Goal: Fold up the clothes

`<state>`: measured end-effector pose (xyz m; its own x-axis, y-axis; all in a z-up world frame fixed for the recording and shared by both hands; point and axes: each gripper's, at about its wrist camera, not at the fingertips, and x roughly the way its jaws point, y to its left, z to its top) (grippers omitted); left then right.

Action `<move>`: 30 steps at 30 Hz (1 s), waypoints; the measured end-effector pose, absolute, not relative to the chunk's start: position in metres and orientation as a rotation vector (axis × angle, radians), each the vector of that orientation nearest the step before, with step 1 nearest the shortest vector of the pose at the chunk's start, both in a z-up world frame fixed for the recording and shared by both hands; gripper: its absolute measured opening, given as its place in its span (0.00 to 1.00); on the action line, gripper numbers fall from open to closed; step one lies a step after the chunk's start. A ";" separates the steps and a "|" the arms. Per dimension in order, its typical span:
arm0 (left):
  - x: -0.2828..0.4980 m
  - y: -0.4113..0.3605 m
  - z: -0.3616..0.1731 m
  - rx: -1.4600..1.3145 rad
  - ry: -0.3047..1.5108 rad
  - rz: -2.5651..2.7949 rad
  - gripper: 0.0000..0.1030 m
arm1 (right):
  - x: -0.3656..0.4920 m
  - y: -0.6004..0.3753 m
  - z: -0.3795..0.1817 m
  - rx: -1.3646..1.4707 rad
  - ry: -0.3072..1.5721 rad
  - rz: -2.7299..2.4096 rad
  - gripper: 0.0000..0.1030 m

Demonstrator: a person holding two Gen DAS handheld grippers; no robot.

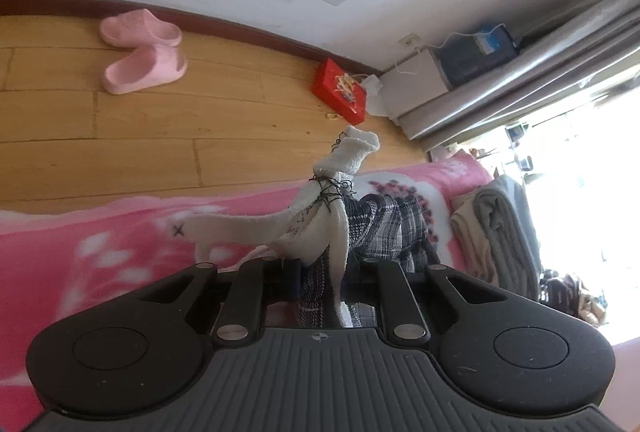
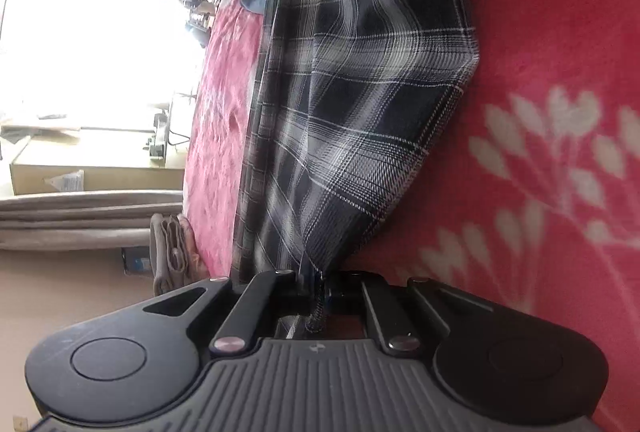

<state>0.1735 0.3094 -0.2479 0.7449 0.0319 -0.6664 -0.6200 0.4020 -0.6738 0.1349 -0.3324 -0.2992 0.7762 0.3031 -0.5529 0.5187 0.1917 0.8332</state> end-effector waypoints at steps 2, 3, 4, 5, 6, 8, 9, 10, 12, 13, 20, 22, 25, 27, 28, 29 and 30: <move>0.155 0.310 -0.245 -1.076 0.636 0.454 0.14 | 0.118 -0.334 -0.295 1.401 0.751 -0.169 0.05; 0.143 0.311 -0.244 -1.069 0.639 0.457 0.14 | 0.110 -0.335 -0.292 1.402 0.762 -0.168 0.05; 0.132 0.312 -0.241 -1.065 0.642 0.461 0.14 | 0.102 -0.336 -0.290 1.404 0.771 -0.165 0.05; 0.122 0.313 -0.239 -1.061 0.645 0.466 0.14 | 0.095 -0.337 -0.287 1.407 0.780 -0.163 0.05; 0.112 0.315 -0.237 -1.057 0.648 0.470 0.14 | 0.088 -0.338 -0.284 1.412 0.789 -0.160 0.05; 0.090 0.319 -0.234 -1.052 0.655 0.487 0.14 | 0.075 -0.338 -0.279 1.428 0.817 -0.156 0.05; 0.078 0.322 -0.233 -1.058 0.656 0.498 0.14 | 0.068 -0.338 -0.278 1.431 0.832 -0.151 0.05; 0.068 0.324 -0.234 -1.060 0.658 0.507 0.14 | 0.061 -0.338 -0.276 1.427 0.852 -0.147 0.05; 0.049 0.330 -0.235 -1.063 0.663 0.526 0.14 | 0.048 -0.336 -0.274 1.414 0.892 -0.145 0.05; 0.043 0.333 -0.238 -1.061 0.671 0.531 0.15 | 0.041 -0.336 -0.275 1.408 0.909 -0.144 0.05; 0.045 0.315 -0.265 -0.764 0.751 0.503 0.21 | 0.047 -0.345 -0.306 1.369 1.030 -0.168 0.06; 0.047 0.314 -0.268 -0.739 0.782 0.473 0.26 | 0.056 -0.347 -0.308 1.360 1.070 -0.133 0.07; 0.040 0.326 -0.263 -0.770 0.830 0.415 0.41 | 0.058 -0.356 -0.289 1.266 1.138 -0.105 0.27; 0.033 0.335 -0.259 -0.789 0.869 0.369 0.49 | 0.056 -0.358 -0.264 1.105 1.186 -0.111 0.44; 0.026 0.340 -0.257 -0.796 0.894 0.343 0.49 | 0.053 -0.359 -0.251 1.015 1.212 -0.112 0.46; 0.019 0.345 -0.255 -0.801 0.919 0.318 0.50 | 0.052 -0.358 -0.237 0.919 1.241 -0.105 0.46; 0.011 0.349 -0.250 -0.783 0.941 0.301 0.50 | 0.050 -0.354 -0.225 0.825 1.259 -0.090 0.46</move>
